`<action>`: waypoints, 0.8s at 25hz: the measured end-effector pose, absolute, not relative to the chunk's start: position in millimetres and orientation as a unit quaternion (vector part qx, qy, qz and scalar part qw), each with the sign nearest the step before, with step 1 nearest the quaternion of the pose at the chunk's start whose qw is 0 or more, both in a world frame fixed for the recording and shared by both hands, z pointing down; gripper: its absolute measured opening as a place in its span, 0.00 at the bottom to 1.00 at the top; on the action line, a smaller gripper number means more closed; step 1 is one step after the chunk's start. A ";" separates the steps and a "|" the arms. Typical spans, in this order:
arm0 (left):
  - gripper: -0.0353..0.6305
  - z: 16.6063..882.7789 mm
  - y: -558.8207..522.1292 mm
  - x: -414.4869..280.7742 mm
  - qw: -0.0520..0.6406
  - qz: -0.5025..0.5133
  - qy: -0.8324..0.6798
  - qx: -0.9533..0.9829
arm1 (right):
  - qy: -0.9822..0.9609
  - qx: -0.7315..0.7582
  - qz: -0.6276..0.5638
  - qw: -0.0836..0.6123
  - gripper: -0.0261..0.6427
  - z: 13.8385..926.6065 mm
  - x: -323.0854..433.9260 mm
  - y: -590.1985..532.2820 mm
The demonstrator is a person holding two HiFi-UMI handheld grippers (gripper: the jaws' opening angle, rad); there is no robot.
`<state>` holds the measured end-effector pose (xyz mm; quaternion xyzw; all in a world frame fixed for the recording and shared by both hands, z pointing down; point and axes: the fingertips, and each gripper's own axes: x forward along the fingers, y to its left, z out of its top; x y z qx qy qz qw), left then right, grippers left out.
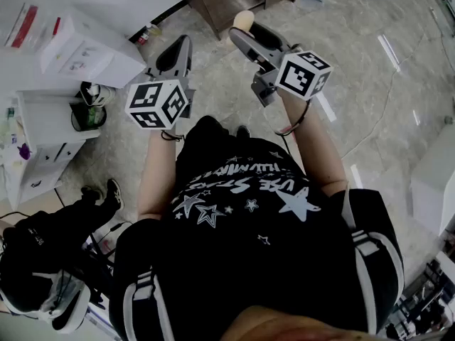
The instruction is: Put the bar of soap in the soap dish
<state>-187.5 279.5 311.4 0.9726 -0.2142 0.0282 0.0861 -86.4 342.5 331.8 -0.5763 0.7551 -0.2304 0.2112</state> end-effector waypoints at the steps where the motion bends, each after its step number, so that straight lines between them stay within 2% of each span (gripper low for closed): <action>1: 0.07 311.6 277.2 -186.0 0.086 0.027 -0.215 0.973 | 0.755 -0.576 -0.231 0.211 0.43 333.0 -85.4 340.2; 20: 0.07 324.9 166.1 -123.9 0.108 0.012 -0.208 0.972 | 0.750 -0.590 -0.235 0.184 0.43 348.0 -31.1 241.9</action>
